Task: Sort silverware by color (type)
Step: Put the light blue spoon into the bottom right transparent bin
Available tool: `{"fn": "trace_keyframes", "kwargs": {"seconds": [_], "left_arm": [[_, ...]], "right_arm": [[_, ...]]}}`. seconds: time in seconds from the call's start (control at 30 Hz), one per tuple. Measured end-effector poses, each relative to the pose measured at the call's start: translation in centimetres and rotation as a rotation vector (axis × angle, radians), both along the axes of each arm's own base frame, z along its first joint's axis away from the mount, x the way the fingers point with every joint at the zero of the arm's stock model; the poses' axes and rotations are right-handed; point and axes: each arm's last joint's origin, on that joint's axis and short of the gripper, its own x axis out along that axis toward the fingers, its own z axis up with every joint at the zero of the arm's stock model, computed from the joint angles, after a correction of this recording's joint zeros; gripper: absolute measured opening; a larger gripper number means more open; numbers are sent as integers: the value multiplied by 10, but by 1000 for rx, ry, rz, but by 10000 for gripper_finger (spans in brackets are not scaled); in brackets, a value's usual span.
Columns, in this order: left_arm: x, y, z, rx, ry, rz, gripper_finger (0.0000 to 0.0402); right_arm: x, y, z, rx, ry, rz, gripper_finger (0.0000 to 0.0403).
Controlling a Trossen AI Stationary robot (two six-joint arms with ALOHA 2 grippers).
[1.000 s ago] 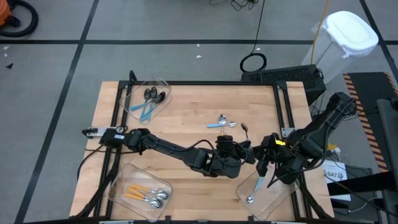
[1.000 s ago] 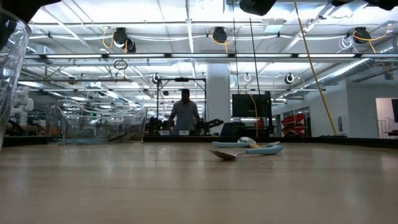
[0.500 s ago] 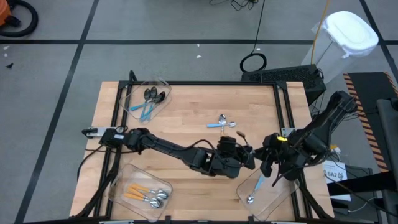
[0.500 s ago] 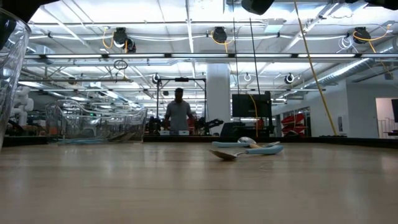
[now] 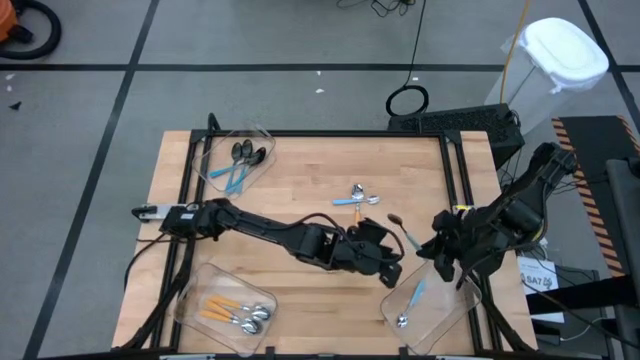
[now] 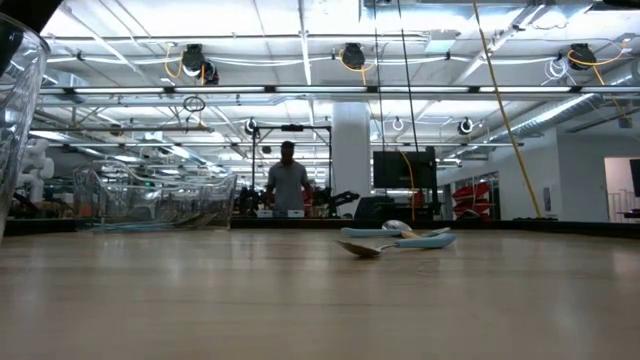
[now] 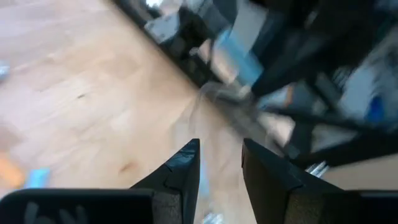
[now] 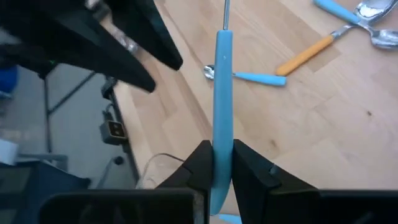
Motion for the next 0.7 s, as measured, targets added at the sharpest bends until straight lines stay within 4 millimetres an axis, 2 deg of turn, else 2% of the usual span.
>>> {"fn": "trace_keyframes", "kwargs": {"seconds": [0.1,0.23,0.57,0.7], "left_arm": [[-4,1,2,60,37,-48,117],[-11,0,15,169,39,-134,117],[-20,-11,37,654,-1,-432,118],[-19,-15,40,784,-24,-492,118]], "right_arm": [[-5,-5,2,38,2,-26,35],[-11,-8,3,120,63,-23,35],[-12,-1,0,258,230,106,37],[-11,1,-2,287,282,173,35]]}}
